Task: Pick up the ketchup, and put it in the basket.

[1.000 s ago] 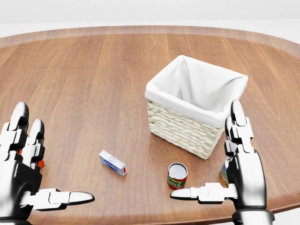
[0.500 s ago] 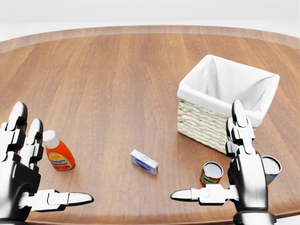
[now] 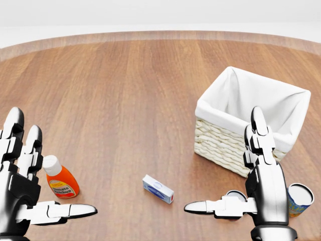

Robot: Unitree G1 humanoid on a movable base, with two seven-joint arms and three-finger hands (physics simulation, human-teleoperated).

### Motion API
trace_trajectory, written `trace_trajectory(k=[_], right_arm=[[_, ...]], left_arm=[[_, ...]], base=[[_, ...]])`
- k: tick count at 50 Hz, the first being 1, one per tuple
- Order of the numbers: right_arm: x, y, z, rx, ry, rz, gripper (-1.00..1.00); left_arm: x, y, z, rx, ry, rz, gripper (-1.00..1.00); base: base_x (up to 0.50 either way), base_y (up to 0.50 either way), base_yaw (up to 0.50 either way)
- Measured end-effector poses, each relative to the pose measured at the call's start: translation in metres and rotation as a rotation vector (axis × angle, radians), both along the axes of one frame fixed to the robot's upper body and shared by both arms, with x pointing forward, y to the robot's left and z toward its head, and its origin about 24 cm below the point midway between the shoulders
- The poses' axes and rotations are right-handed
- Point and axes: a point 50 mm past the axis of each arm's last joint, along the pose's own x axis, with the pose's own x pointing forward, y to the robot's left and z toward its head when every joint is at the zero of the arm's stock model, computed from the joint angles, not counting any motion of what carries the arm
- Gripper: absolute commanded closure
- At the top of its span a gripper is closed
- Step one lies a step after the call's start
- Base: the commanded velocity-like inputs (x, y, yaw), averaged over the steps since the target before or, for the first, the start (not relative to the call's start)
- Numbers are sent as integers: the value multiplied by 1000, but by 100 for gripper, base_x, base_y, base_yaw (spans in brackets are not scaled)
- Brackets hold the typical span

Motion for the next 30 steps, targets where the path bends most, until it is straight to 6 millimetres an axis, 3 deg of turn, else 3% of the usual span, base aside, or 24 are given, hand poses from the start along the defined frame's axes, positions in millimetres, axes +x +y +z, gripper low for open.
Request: trace_trajectory(k=[4, 21, 30], right_arm=[[0, 0, 1, 0, -3, 1, -100], [2, 1, -1, -3, 4, 1, -100], [2, -1, -1, -5, 5, -3, -100]], left_arm=[[0, 0, 1, -3, -4, 2, -100], [-2, 4, 5, -1, -23, 15, -100], [-1, 15, -4, 27, 25, 61, -100]], base=[[50, 9, 0], [0, 0, 0], [0, 0, 0]])
